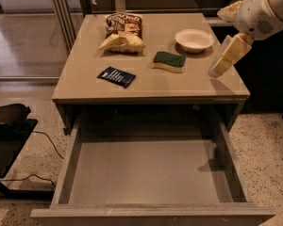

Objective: Place sponge into top drawer

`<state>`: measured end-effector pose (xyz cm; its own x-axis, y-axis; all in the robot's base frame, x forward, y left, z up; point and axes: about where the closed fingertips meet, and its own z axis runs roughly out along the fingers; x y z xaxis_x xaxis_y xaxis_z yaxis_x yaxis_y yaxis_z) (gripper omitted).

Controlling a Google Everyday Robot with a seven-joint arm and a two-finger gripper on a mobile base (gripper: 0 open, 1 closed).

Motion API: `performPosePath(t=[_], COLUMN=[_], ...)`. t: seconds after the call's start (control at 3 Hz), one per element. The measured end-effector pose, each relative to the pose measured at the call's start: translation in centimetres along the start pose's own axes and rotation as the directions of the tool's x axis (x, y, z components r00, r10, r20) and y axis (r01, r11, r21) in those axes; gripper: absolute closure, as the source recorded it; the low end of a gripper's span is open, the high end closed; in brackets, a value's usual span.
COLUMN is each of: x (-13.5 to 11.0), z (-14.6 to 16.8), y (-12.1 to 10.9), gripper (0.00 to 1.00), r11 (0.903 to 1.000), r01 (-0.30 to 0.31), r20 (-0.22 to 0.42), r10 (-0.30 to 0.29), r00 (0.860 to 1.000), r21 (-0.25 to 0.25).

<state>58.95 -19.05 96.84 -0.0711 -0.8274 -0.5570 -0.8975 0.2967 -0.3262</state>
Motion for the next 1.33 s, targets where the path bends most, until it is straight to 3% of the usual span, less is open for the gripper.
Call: performPosePath(t=[0.33,0.67,1.33], x=[-0.1,0.3,2.8], z=[1.1,3.5,10.1], y=[0.0,-1.0,-3.7], gripper=[0.00,0.00,0.00], r11=[1.0000,0.9993,0.9878], r01=[0.005,-0.025,-0.120], r20=[0.012,0.032,0.059], r10=[-0.005,0.026,0.126], r00=[1.000,0.999,0.990], r21=[-0.006,-0.028,-0.099])
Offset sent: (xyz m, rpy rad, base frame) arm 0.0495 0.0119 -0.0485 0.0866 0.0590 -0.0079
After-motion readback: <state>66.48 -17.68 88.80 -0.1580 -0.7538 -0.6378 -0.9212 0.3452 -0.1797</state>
